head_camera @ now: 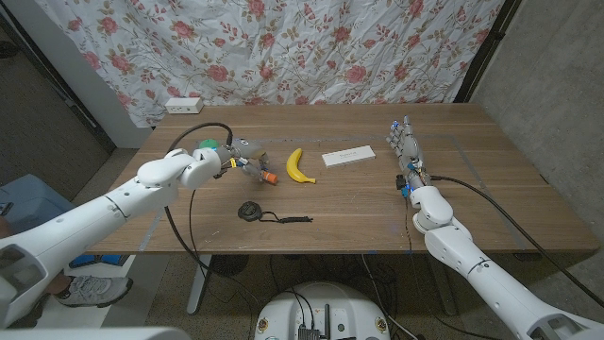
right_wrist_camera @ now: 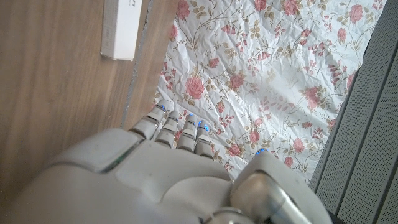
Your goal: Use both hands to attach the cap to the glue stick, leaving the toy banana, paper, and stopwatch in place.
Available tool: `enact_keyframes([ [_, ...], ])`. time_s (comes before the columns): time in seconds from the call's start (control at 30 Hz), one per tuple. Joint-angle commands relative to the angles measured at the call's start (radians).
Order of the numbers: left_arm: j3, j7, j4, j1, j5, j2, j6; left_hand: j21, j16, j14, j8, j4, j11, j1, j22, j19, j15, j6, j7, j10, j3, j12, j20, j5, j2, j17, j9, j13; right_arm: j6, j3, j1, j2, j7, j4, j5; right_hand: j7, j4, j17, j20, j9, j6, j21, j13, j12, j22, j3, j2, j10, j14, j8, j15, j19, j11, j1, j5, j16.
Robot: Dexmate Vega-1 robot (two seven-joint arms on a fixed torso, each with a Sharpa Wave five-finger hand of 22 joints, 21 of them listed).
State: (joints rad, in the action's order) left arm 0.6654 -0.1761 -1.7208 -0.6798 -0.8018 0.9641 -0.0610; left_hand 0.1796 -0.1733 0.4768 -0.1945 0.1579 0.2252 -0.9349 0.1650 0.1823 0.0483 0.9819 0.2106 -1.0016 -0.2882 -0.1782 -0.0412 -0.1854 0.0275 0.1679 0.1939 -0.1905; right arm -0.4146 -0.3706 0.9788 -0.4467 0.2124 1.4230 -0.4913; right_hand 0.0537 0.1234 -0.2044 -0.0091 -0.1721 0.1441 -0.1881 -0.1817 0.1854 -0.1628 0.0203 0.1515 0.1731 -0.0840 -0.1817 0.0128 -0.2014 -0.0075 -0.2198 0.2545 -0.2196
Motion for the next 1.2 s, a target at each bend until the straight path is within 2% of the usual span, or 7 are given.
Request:
enact_keyframes([
  [0.03, 0.018, 0.009, 0.010, 0.005, -0.048, -0.008, 0.026, 0.005, -0.008, -0.008, 0.003, 0.004, 0.000, 0.011, 0.004, -0.009, 0.150, -0.030, 0.001, 0.031, 0.008, 0.001, 0.005, -0.004, -0.010, 0.003, 0.011, -0.001, -0.001, -0.004, -0.017, 0.014, -0.008, -0.024, -0.012, 0.000, 0.005, -0.003, 0.000, -0.004, 0.009, 0.003, -0.001, 0.003, -0.003, 0.007, 0.007, 0.007, 0.001, -0.004, 0.002, -0.004, -0.002, 0.000, 0.005, 0.002],
  [0.27, 0.021, -0.005, 0.003, 0.007, -0.064, -0.002, 0.040, 0.006, -0.006, -0.022, 0.007, 0.005, 0.000, 0.025, 0.004, -0.017, 0.146, -0.071, 0.001, 0.089, 0.024, 0.001, 0.003, -0.003, -0.039, 0.002, 0.007, 0.000, -0.005, -0.008, -0.027, 0.023, -0.002, -0.042, -0.007, 0.001, 0.005, -0.002, 0.004, -0.004, 0.008, 0.003, -0.001, 0.003, -0.003, 0.010, 0.007, 0.007, -0.001, -0.004, -0.004, -0.004, -0.005, 0.001, 0.006, 0.003],
  [0.5, 0.002, -0.016, -0.034, -0.015, -0.062, 0.015, 0.076, 0.004, -0.005, -0.056, 0.010, -0.006, -0.001, 0.069, 0.005, -0.045, 0.140, -0.182, 0.002, 0.225, 0.047, 0.003, 0.017, -0.003, -0.067, 0.002, 0.003, 0.001, 0.001, -0.011, -0.039, 0.023, -0.013, -0.053, -0.012, 0.002, 0.005, -0.002, 0.006, -0.004, 0.007, 0.003, -0.001, 0.004, -0.003, 0.013, 0.007, 0.008, -0.001, -0.004, -0.002, -0.005, -0.004, 0.002, 0.007, 0.004],
  [0.6, -0.009, -0.020, -0.053, -0.028, -0.051, 0.023, 0.091, 0.004, -0.002, -0.093, 0.010, -0.011, -0.002, 0.102, 0.005, -0.063, 0.129, -0.249, 0.001, 0.296, 0.058, 0.001, 0.028, 0.001, -0.078, 0.002, 0.000, 0.001, 0.001, -0.012, -0.039, 0.022, -0.012, -0.053, -0.009, 0.004, 0.005, -0.002, 0.006, -0.004, 0.007, 0.003, -0.001, 0.004, -0.003, 0.014, 0.007, 0.007, 0.001, -0.004, -0.002, -0.004, -0.003, 0.002, 0.008, 0.005],
  [0.77, -0.029, -0.032, -0.076, -0.043, -0.025, 0.033, 0.107, 0.003, -0.001, -0.131, 0.008, -0.013, -0.004, 0.129, 0.004, -0.085, 0.119, -0.292, -0.001, 0.381, 0.067, 0.006, 0.035, 0.005, -0.089, 0.002, -0.003, 0.003, 0.001, -0.011, -0.033, 0.017, -0.008, -0.044, -0.007, 0.005, 0.005, -0.002, 0.007, -0.004, 0.005, 0.003, -0.001, 0.003, -0.003, 0.016, 0.007, 0.005, 0.002, -0.003, -0.001, -0.003, -0.002, 0.003, 0.009, 0.006],
  [0.93, -0.039, -0.050, -0.092, -0.051, -0.009, 0.038, 0.124, 0.001, 0.004, -0.226, 0.012, -0.016, -0.007, 0.176, 0.003, -0.123, 0.088, -0.378, -0.012, 0.513, 0.080, 0.008, 0.044, 0.010, -0.102, 0.001, -0.007, 0.008, 0.006, -0.008, -0.024, 0.009, -0.005, -0.032, -0.007, 0.007, 0.005, -0.002, 0.007, -0.004, 0.003, 0.003, -0.001, 0.002, -0.004, 0.018, 0.006, 0.003, 0.007, -0.003, -0.002, -0.002, -0.001, 0.004, 0.009, 0.008],
  [1.2, -0.060, -0.078, -0.120, -0.070, 0.039, 0.045, 0.149, -0.001, 0.003, -0.299, 0.015, -0.026, -0.012, 0.236, 0.003, -0.165, 0.061, -0.466, -0.027, 0.614, 0.095, 0.007, 0.051, 0.010, -0.109, 0.000, -0.010, 0.011, 0.008, -0.005, -0.016, -0.002, -0.009, -0.018, -0.008, 0.009, 0.005, -0.002, 0.009, -0.004, 0.000, 0.004, -0.001, 0.002, -0.004, 0.020, 0.004, 0.001, 0.012, -0.002, -0.002, 0.000, 0.000, 0.006, 0.010, 0.010],
])
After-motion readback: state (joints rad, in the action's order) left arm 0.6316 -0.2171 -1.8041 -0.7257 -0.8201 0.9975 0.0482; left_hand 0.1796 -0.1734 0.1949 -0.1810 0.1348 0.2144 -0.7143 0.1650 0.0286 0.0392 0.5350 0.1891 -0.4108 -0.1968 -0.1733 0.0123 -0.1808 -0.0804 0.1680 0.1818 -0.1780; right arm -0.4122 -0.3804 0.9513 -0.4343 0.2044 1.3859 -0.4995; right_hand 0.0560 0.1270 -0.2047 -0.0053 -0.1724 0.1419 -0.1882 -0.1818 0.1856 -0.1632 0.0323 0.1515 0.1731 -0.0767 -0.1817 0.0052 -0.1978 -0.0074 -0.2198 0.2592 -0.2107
